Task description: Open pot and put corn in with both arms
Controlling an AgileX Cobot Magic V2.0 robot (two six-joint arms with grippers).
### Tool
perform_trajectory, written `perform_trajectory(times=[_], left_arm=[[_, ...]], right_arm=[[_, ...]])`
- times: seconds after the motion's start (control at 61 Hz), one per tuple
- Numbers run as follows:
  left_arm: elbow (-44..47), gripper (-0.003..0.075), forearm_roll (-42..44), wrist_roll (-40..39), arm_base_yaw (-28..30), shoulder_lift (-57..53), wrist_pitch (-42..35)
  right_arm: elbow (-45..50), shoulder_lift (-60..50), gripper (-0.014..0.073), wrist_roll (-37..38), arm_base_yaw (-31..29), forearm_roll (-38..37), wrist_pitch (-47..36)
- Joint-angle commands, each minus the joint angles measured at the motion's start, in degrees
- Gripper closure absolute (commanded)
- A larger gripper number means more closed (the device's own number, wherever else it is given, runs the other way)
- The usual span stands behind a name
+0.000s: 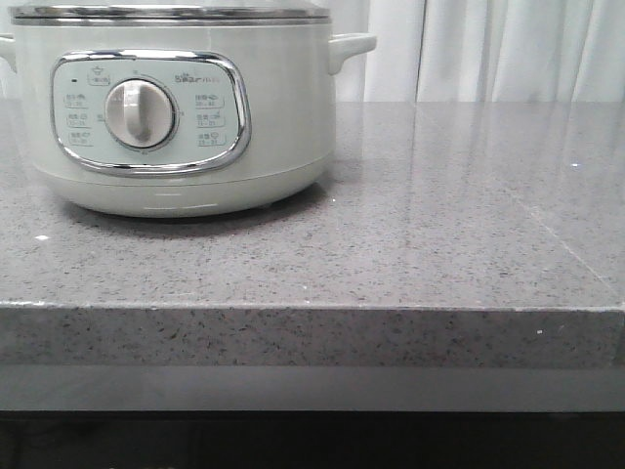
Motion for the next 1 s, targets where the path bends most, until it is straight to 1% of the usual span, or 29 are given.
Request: perform_trajectory(times=[0.0, 0.049, 0.131, 0.213, 0.295, 0.377, 0.475, 0.541, 0.984], left_arm=[[0.0, 0.0739, -0.64, -0.68, 0.1, -1.35, -4.55], [0.0, 0.0739, -0.64, -0.68, 0.1, -1.35, -4.55], [0.0, 0.0739, -0.64, -0.68, 0.1, -1.35, -4.55], [0.0, 0.0739, -0.64, -0.68, 0.1, -1.35, -4.55], [0.0, 0.0739, -0.64, -0.68, 0.1, -1.35, -4.55], [0.0, 0.0739, -0.64, -0.68, 0.1, -1.35, -4.55], [0.0, 0.0739, -0.64, -0.68, 0.1, -1.35, -4.55], [0.0, 0.0739, -0.64, -0.68, 0.1, -1.35, -4.55], [0.0, 0.0739, -0.64, -0.68, 0.1, -1.23, -4.55]], right_arm=[[-1.45, 0.38, 0.068, -0.25, -0.31, 0.4, -4.18], [-0.55, 0.38, 0.068, -0.25, -0.31, 0.14, -5.37], [2.02, 0.04, 0.068, 0.65, -0.75, -2.72, -8.93], [6.49, -1.78, 0.068, 4.75, -2.14, -6.62, -12.87], [12.0, -4.87, 0.068, 8.26, -3.9, -8.72, -16.08], [16.75, -8.94, 0.068, 10.1, -6.33, -8.85, -17.38], [21.22, -13.66, 0.068, 11.2, -8.73, -8.85, -16.64], [21.01, -16.14, 0.068, 11.13, -9.06, -8.85, -12.87], [21.08, -15.98, 0.068, 11.13, -9.06, -8.85, -12.07]])
